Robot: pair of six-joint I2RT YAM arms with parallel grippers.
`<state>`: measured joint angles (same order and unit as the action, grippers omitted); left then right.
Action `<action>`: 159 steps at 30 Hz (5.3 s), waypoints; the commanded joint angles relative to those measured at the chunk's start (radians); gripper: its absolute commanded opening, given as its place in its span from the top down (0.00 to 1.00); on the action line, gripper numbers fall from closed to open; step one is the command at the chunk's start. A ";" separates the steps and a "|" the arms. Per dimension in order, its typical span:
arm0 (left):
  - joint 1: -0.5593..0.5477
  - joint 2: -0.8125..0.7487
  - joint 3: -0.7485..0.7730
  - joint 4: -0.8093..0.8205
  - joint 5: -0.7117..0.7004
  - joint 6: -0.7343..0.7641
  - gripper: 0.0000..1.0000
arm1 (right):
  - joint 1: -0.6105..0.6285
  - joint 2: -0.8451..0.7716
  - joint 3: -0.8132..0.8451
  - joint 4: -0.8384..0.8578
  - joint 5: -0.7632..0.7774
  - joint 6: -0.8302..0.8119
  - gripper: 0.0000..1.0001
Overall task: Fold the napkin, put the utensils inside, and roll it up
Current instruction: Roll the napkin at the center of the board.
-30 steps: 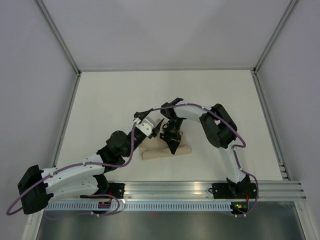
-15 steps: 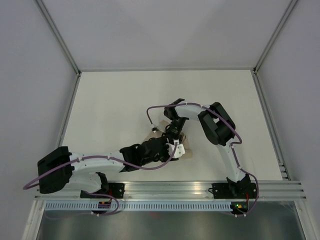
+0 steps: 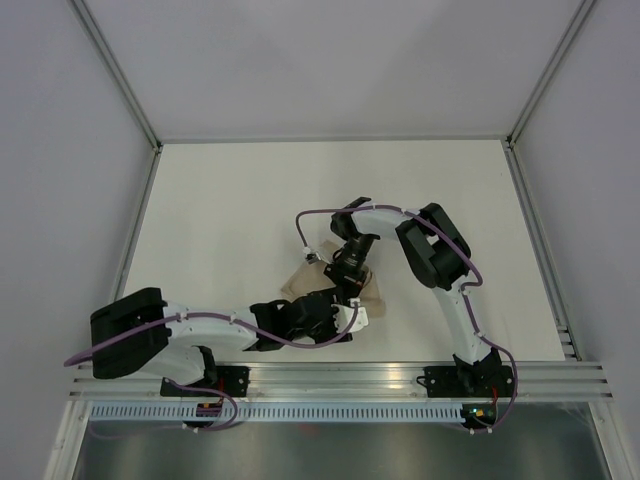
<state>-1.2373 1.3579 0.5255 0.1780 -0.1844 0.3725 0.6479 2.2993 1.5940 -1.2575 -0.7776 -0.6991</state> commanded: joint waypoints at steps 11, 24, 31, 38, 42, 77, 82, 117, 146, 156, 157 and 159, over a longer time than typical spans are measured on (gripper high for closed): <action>0.006 0.173 0.008 0.187 -0.098 -0.029 0.22 | -0.024 0.132 -0.054 0.205 0.419 -0.069 0.99; 0.070 0.247 0.007 0.183 0.094 -0.112 0.83 | -0.053 0.111 -0.037 0.182 0.382 -0.086 0.92; 0.148 0.273 0.005 0.225 0.302 -0.184 0.98 | -0.106 -0.055 -0.063 0.204 0.233 -0.100 0.48; 0.245 0.296 0.007 0.244 0.502 -0.248 0.98 | -0.218 -0.329 -0.118 0.373 0.132 0.025 0.40; 0.303 0.308 0.018 0.252 0.603 -0.299 0.98 | -0.292 -0.472 -0.202 0.516 0.124 0.085 0.40; 0.443 0.567 -0.102 0.782 0.862 -0.800 0.98 | 0.225 -1.043 -1.072 1.113 0.520 -0.154 0.34; 0.447 0.567 -0.105 0.811 0.895 -0.817 0.98 | 0.249 -0.997 -1.102 1.165 0.597 -0.169 0.44; 0.591 -0.153 0.324 -0.011 -0.110 -0.603 0.44 | 0.210 -0.566 -0.740 0.541 0.509 -0.118 0.99; 0.207 -0.369 -0.015 0.241 -0.023 -0.181 0.35 | -0.021 0.078 -0.103 0.155 0.337 -0.260 1.00; 0.052 -0.091 -0.004 0.150 0.009 -0.093 0.34 | -0.030 0.083 -0.095 0.164 0.336 -0.231 1.00; 0.049 -0.071 -0.002 0.156 0.019 -0.080 0.34 | -0.033 0.083 -0.095 0.168 0.336 -0.226 1.00; 0.039 -0.011 0.004 0.158 0.020 -0.067 0.33 | -0.036 0.081 -0.097 0.170 0.334 -0.218 0.99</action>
<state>-1.1854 1.2911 0.5156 0.3294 -0.1753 0.2272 0.6109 2.2795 1.5486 -1.3731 -0.6743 -0.8608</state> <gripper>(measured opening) 0.668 0.285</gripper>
